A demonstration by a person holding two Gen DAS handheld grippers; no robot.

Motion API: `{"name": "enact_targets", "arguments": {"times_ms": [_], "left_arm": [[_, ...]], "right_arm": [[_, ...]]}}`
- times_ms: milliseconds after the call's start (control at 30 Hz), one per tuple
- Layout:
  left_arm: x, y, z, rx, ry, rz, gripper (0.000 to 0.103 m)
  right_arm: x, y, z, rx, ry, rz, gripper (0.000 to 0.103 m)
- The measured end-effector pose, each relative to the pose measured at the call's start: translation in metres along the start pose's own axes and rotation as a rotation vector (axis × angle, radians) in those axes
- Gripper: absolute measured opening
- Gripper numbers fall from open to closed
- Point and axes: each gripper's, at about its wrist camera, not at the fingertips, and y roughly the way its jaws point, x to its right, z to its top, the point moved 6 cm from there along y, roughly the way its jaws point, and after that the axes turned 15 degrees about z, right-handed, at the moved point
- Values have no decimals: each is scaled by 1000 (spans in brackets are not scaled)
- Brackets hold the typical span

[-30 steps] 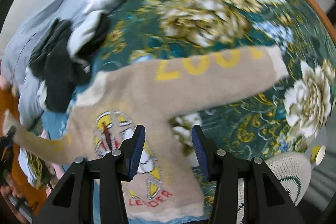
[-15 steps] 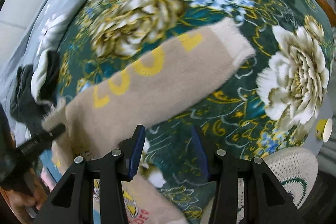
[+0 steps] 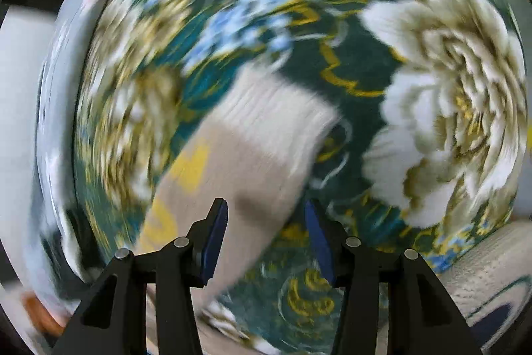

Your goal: Fold clothes

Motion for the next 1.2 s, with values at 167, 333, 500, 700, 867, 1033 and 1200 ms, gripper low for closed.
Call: {"name": "enact_targets", "arguments": {"times_ms": [167, 333, 500, 700, 867, 1033, 1200], "left_arm": [[-80, -12, -15, -5, -200, 32, 64], [-135, -22, -38, -10, -349, 45, 64], [-158, -29, -57, -3, -429, 10, 64], [-175, -43, -71, 26, -468, -35, 64], [-198, -54, -84, 45, -525, -59, 64], [-240, -69, -99, 85, -581, -43, 64], [-284, -74, -113, 92, -669, -20, 64]], "right_arm": [[13, 8, 15, 58, 187, 88, 46], [-8, 0, 11, 82, 124, 37, 14], [-77, -28, -19, 65, -185, 40, 13], [-190, -45, -116, -43, -652, 97, 13], [-244, 9, -227, -245, -874, 123, 13], [-272, 67, -330, -429, -1040, 136, 13], [-261, 115, -404, -563, -1149, 54, 13]]}}
